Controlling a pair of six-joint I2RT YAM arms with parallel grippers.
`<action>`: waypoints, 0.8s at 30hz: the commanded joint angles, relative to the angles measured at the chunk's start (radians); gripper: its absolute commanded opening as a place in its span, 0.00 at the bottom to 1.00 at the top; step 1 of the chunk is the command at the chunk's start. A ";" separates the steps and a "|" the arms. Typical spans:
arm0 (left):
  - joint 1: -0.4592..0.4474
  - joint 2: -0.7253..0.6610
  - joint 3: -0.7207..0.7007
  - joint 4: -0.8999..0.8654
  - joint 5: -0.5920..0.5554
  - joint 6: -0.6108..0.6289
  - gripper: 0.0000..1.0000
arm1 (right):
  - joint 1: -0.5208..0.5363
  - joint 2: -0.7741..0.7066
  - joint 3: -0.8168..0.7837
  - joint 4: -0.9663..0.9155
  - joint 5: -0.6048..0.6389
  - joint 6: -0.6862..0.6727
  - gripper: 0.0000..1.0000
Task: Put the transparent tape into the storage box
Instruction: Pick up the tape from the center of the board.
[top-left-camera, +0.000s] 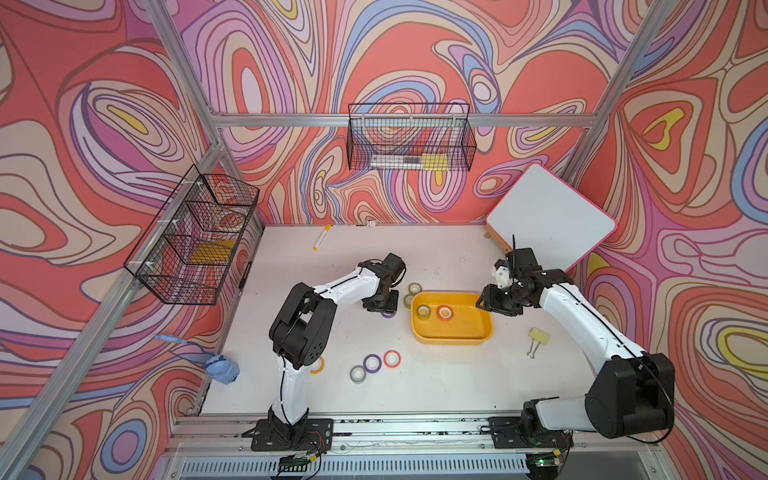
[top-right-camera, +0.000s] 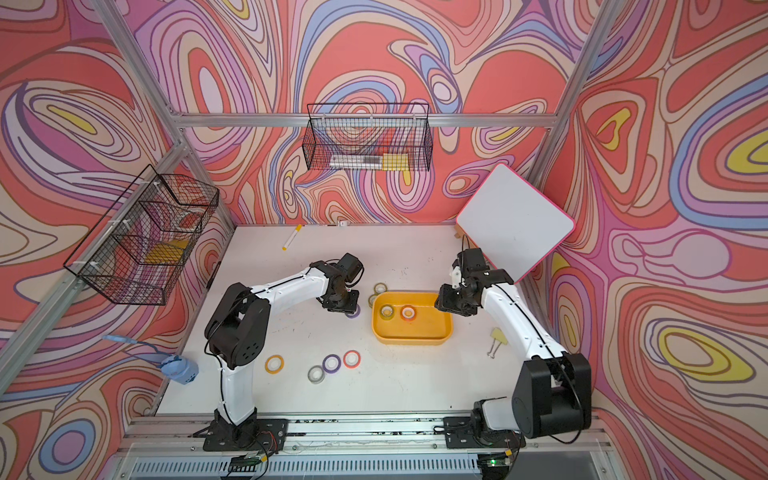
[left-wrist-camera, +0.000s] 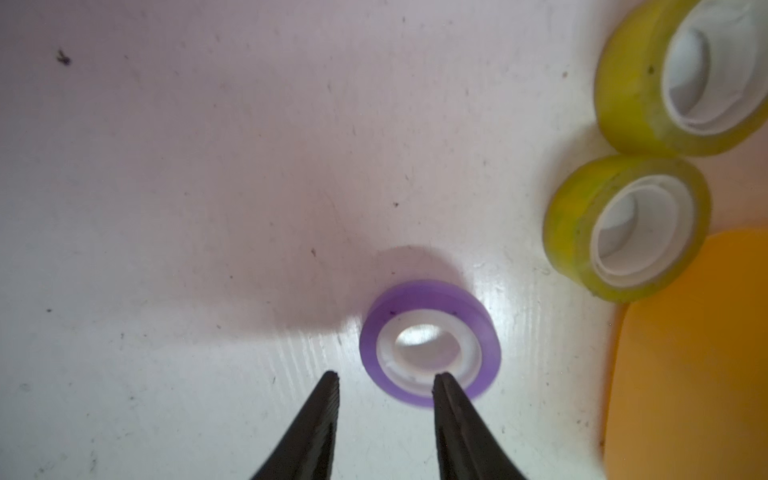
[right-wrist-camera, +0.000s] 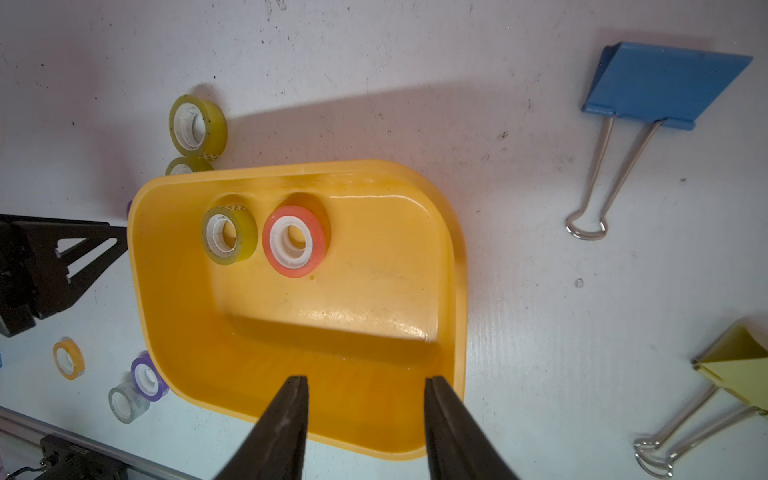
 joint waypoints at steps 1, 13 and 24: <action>0.007 0.011 0.009 0.028 0.004 -0.013 0.43 | 0.002 -0.010 0.014 -0.012 0.012 0.001 0.47; 0.010 0.088 0.033 -0.012 -0.004 -0.007 0.37 | 0.001 -0.014 0.016 -0.020 0.015 0.000 0.46; 0.012 0.111 0.050 -0.068 -0.028 -0.006 0.31 | 0.002 -0.012 0.019 -0.026 0.021 -0.007 0.46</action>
